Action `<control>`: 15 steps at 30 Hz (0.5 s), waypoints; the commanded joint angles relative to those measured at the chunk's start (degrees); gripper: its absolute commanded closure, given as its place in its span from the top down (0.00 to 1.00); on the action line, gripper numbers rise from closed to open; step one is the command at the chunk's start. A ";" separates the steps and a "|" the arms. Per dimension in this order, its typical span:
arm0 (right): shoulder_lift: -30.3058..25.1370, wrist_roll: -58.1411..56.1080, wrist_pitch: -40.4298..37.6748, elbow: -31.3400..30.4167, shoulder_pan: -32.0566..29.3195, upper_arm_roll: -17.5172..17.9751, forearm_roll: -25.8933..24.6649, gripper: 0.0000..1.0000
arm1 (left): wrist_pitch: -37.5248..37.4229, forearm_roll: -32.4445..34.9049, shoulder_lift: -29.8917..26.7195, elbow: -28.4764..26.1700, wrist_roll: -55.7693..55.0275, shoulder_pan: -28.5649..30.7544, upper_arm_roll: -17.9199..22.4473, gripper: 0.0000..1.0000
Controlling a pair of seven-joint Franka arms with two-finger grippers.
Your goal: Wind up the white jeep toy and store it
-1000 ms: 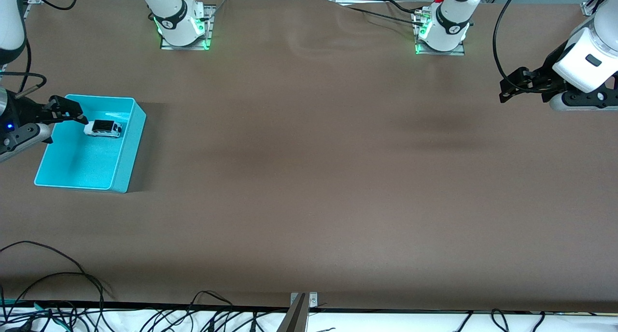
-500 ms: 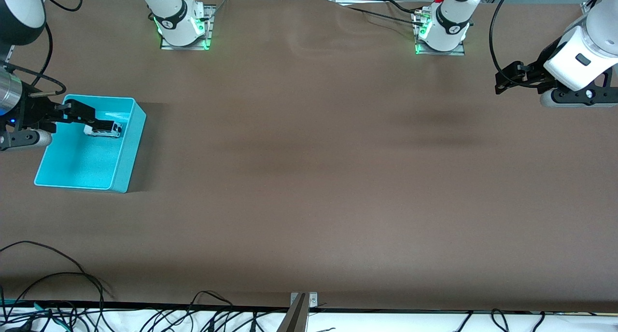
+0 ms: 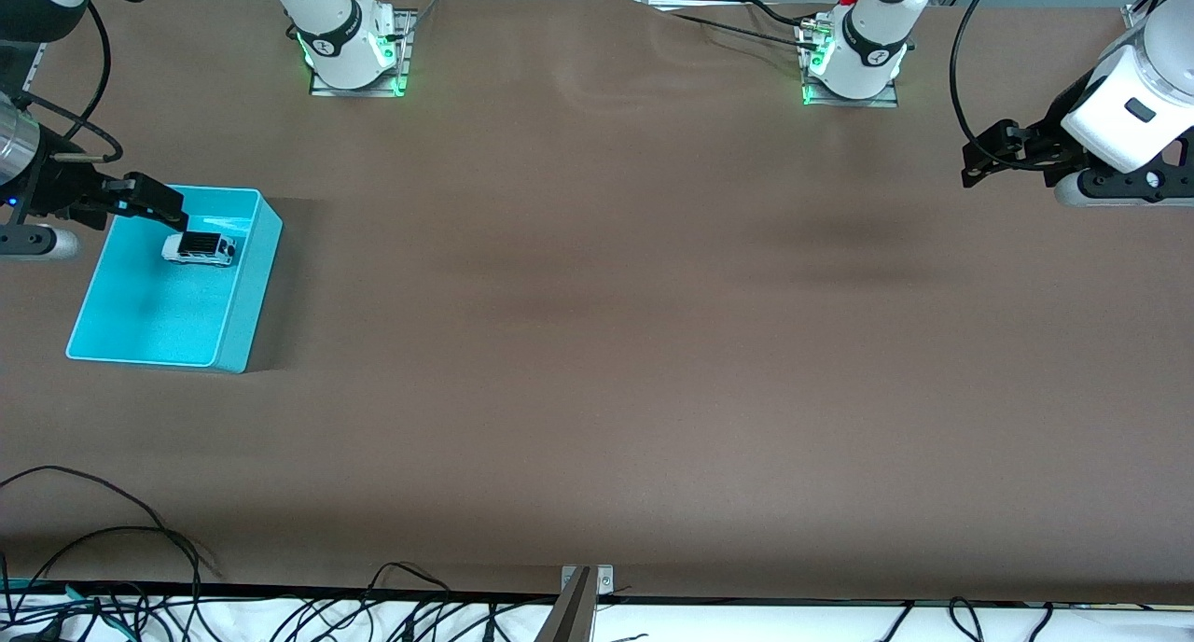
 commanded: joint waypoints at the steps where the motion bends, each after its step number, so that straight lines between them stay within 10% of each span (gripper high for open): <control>1: -2.54 0.91 1.58 -3.04 -0.11 0.02 -1.21 1.00 | 0.07 -0.22 0.87 2.06 -0.42 -0.16 0.04 1.00; 15: -1.31 0.12 1.75 -2.51 -0.37 0.02 -1.04 1.00 | -0.10 -1.19 0.61 2.85 -0.60 -0.07 0.04 1.00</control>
